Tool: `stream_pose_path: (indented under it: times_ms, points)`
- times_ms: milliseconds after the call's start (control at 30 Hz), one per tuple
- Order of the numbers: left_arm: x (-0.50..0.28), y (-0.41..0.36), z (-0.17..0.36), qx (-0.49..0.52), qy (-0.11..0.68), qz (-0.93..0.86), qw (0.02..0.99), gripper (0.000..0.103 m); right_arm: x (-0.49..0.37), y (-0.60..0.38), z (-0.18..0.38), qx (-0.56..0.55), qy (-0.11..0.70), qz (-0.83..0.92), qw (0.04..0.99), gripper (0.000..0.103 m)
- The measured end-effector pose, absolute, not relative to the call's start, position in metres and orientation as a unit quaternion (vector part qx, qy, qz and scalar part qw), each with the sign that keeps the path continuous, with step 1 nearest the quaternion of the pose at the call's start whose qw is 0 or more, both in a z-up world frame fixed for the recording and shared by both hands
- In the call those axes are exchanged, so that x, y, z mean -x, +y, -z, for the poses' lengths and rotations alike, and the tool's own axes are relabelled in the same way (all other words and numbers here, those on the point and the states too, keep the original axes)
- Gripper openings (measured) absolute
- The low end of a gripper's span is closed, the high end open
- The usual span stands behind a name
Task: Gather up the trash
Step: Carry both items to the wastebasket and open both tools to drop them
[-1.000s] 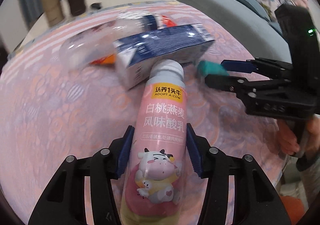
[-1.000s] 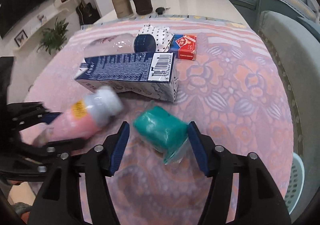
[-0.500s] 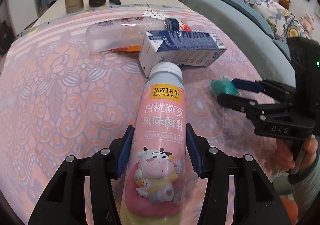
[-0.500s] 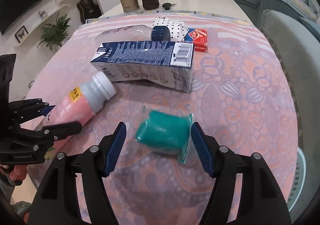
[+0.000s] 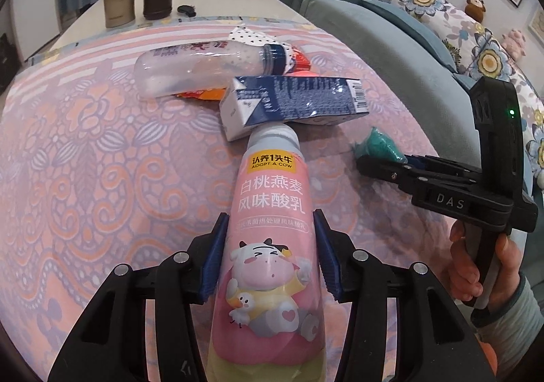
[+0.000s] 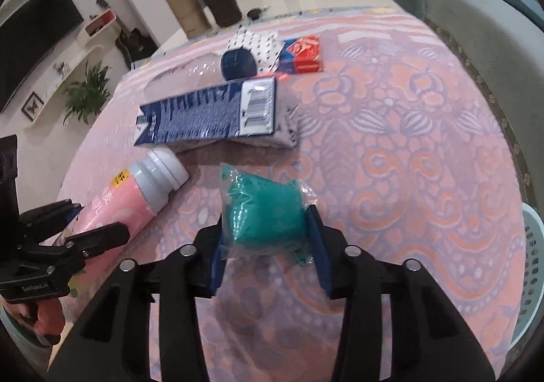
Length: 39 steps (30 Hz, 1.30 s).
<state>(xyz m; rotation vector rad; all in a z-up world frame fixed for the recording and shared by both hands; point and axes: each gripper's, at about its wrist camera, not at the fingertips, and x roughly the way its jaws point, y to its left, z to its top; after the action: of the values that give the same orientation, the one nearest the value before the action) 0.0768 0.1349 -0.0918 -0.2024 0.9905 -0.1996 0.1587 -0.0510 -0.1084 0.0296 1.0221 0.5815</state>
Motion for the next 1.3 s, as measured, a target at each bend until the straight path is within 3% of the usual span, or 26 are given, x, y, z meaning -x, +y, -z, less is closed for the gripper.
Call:
stream_pose_path:
  times_ms: [167,733,1000,1300]
  points:
    - [-0.07,0.116,0.079,0.099,0.456,0.137,0.874,0.046,-0.147,-0.073,0.088,-0.029,0.461,-0.262,0.847,0.027]
    - [-0.113,-0.012,-0.014,0.085,0.351,0.263,0.895,0.046,-0.127,-0.241,0.009,-0.107,0.359,-0.116,0.92,0.026]
    - [-0.159,-0.103,-0.005,0.076,0.362,0.307,0.877,0.046,-0.134,-0.323,0.035,-0.155,0.386,-0.038,0.908,0.026]
    - [-0.188,-0.183,0.05,0.055,0.423,0.33,0.842,0.047,-0.144,-0.379,0.101,-0.199,0.453,0.041,0.868,0.028]
